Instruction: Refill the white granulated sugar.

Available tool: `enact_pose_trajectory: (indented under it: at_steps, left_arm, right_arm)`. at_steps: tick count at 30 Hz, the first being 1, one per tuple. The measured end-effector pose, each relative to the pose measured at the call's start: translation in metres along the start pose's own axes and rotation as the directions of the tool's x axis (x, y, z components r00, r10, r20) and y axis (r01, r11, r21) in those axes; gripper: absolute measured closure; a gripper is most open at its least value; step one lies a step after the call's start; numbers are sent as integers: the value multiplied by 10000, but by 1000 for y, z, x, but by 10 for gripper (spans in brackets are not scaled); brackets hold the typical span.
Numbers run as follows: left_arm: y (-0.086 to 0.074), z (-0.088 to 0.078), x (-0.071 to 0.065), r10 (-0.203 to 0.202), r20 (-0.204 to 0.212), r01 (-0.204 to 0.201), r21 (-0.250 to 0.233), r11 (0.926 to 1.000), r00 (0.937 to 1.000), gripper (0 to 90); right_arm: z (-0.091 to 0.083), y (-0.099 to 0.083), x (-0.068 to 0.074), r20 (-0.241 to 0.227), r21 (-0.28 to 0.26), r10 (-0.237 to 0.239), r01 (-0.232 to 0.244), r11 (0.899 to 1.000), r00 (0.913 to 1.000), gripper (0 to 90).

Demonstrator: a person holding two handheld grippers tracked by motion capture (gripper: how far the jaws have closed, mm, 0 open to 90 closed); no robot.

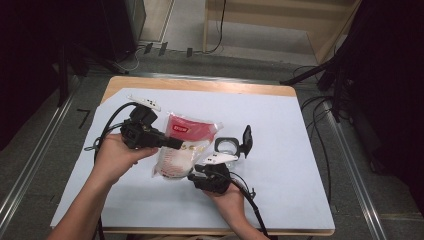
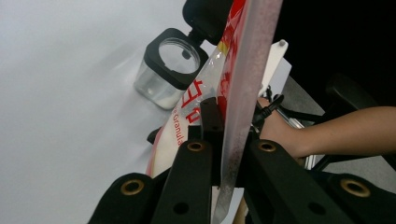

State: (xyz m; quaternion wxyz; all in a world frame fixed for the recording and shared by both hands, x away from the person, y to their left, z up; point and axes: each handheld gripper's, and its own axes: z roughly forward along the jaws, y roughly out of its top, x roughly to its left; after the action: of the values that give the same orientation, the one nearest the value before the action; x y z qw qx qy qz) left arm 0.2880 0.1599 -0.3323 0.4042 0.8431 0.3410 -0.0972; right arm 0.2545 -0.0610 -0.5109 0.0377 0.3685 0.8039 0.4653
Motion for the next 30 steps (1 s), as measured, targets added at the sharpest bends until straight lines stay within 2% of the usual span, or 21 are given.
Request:
enact_pose_trajectory:
  at_steps: [7,11,13,15,17,21,23,24,26,30]
  left_arm:
    - [-2,1,-1,-226,358,223,90,9997,9991,900]
    - [-4,3,6,-695,897,690,89,9976,9935,900]
    - [-5,4,9,-864,876,853,161,9962,9924,900]
    - [-5,5,11,-1005,916,1002,77,9949,9907,900]
    - [-6,5,11,-1030,936,1029,62,9947,9903,900]
    - [-5,5,11,-955,652,956,14,9954,9933,900]
    - [-5,8,10,-876,432,876,8,9962,9952,900]
    - [-5,9,9,-862,470,861,49,9963,9952,900]
    - [-5,13,9,-830,460,826,105,9965,9955,900]
    - [-4,17,7,-684,240,682,110,9976,9974,894]
  right_arm:
    - [0,-3,-2,21,-227,69,-69,9997,10000,581]
    - [2,-6,4,-99,-438,-123,118,9990,9999,578]
    - [2,-7,8,-45,-645,-322,319,9974,9995,590]
    - [1,-8,14,161,-711,-748,758,9946,9971,600]
    - [0,-9,17,237,-819,-986,1002,9916,9948,607]
    - [0,-7,21,-21,-803,-1327,1321,9880,9911,604]
    - [-1,-6,24,-31,-641,-1681,1676,9838,9858,605]
    - [-1,-6,26,63,-607,-1890,1890,9801,9820,598]
    - [-1,-4,32,160,-514,-2503,2508,9667,9680,575]
    - [0,-2,39,231,-261,-3073,3078,9511,9513,545]
